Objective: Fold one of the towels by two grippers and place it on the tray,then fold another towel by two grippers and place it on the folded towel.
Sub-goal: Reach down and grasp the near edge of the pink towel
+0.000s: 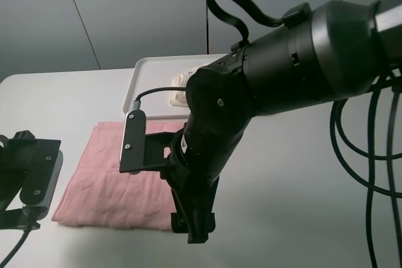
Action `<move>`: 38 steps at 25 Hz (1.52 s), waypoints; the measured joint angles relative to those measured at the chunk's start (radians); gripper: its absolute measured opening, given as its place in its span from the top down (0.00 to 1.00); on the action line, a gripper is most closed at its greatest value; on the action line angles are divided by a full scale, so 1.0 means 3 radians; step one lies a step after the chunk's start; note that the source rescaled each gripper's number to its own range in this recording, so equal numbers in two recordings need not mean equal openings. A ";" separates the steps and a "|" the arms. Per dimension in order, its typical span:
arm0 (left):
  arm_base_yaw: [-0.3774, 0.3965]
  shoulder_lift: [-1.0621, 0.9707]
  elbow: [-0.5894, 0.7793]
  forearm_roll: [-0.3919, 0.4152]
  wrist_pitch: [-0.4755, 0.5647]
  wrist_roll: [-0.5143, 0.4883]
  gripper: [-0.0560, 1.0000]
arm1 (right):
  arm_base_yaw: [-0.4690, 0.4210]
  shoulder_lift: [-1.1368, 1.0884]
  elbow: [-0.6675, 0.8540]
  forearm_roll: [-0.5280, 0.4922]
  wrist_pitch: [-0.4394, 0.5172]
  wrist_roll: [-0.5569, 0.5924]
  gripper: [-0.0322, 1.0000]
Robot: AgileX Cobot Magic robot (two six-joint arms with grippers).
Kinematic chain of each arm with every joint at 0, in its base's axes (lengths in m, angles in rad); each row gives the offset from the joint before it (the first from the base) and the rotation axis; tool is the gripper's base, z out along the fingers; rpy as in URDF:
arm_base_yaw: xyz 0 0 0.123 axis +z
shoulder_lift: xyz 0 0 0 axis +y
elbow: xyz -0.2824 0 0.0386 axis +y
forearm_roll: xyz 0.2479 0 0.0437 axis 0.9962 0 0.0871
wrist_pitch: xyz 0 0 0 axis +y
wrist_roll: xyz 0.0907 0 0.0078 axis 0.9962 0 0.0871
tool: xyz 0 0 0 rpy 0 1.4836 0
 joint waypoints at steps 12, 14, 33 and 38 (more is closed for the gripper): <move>-0.0108 0.0617 0.0000 0.0039 -0.0423 0.0030 0.08 | 0.0000 0.0210 -0.0044 0.0000 0.0118 0.0066 0.08; -0.0108 0.0635 0.0000 0.0039 -0.0460 0.0061 0.08 | 0.0000 0.0215 -0.0049 0.0000 0.0118 0.0066 0.08; -0.0365 0.1023 -0.0006 0.0174 -0.0575 0.0007 0.08 | 0.0000 0.0215 -0.0056 -0.0008 0.0041 0.0071 0.08; -0.0386 0.1066 -0.0012 0.0308 -0.0582 -0.0170 0.08 | 0.0000 0.0249 -0.0056 -0.0008 0.0041 0.0078 0.08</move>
